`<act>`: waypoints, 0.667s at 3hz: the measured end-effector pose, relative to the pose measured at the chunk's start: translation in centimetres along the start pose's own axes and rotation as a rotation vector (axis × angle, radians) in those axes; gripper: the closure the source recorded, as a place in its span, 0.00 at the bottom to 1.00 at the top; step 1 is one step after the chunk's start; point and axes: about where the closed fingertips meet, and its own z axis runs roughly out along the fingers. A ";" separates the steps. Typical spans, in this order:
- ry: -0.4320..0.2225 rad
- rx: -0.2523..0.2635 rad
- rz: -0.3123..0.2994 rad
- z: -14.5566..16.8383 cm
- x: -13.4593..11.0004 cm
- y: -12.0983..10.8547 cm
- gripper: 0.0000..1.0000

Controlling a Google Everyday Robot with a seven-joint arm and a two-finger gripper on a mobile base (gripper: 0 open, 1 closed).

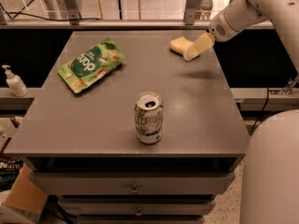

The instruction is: Pick sponge

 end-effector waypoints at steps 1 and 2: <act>-0.001 0.009 0.026 2.0 -0.2 -1.3 0.00; 0.007 0.003 0.050 4.0 0.0 -1.8 0.00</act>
Offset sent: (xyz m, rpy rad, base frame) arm 0.0496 0.0024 -0.0375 0.0257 0.0372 -0.0685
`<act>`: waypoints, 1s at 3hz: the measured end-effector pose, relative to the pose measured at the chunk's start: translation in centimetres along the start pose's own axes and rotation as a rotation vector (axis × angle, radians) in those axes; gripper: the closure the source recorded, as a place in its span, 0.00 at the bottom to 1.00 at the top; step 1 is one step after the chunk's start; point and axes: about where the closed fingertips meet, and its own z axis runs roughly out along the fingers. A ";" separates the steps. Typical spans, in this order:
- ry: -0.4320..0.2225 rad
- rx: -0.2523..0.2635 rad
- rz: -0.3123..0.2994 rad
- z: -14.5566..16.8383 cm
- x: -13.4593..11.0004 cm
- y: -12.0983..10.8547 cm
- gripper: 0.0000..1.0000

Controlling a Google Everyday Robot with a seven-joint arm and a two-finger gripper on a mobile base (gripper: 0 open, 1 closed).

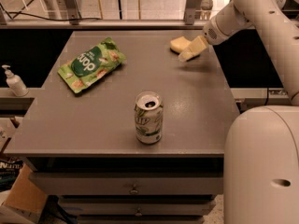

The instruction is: Pick sponge

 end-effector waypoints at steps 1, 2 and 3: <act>0.003 -0.009 0.010 1.3 0.1 -0.1 0.11; 0.003 -0.015 0.018 1.9 0.2 -0.1 0.34; -0.002 -0.013 0.024 1.5 0.2 -0.2 0.57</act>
Offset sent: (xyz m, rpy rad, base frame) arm 0.0105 0.0017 -0.0131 0.0229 0.0136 -0.0162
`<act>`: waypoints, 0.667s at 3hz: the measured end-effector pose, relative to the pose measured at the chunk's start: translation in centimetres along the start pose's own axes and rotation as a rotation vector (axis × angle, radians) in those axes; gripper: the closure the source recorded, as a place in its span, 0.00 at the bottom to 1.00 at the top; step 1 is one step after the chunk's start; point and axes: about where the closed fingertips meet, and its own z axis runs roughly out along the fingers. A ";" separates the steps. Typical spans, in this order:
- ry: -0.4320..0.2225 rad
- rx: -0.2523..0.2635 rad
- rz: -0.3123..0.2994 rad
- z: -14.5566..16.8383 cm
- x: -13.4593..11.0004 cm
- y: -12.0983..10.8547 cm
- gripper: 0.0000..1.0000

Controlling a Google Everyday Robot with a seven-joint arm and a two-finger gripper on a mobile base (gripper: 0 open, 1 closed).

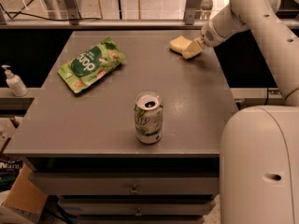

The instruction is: Pick sponge

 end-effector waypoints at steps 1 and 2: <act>-0.042 -0.007 -0.012 -2.2 -1.1 0.2 0.81; -0.111 -0.076 -0.058 -5.8 -2.9 2.8 1.00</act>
Offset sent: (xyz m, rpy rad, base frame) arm -0.0780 0.0303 0.1298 0.1902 -0.1158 0.2215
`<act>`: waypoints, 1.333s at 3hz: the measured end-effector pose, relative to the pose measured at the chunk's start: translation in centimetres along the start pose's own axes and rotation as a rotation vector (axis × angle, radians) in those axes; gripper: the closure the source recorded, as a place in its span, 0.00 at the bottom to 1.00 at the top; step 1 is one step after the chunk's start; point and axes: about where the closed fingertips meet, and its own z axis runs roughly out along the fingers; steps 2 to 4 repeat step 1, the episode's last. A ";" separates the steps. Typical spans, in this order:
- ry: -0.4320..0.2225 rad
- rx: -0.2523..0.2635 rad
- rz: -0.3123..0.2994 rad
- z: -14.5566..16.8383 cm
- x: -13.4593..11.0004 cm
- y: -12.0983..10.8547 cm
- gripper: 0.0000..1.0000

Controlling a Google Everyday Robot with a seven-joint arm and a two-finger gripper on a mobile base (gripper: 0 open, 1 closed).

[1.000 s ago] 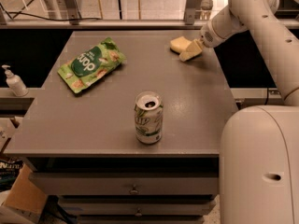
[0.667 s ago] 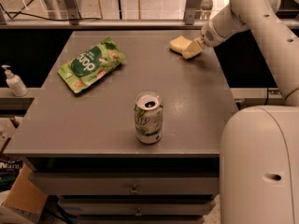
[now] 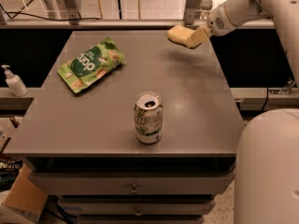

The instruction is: Pick sponge

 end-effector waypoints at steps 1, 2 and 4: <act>-0.093 -0.113 -0.034 -4.1 -2.9 4.4 1.00; -0.093 -0.113 -0.034 -4.1 -2.9 4.4 1.00; -0.093 -0.113 -0.034 -4.1 -2.9 4.4 1.00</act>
Offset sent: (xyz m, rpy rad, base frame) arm 0.0000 0.0000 0.0000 0.0000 0.0000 0.0000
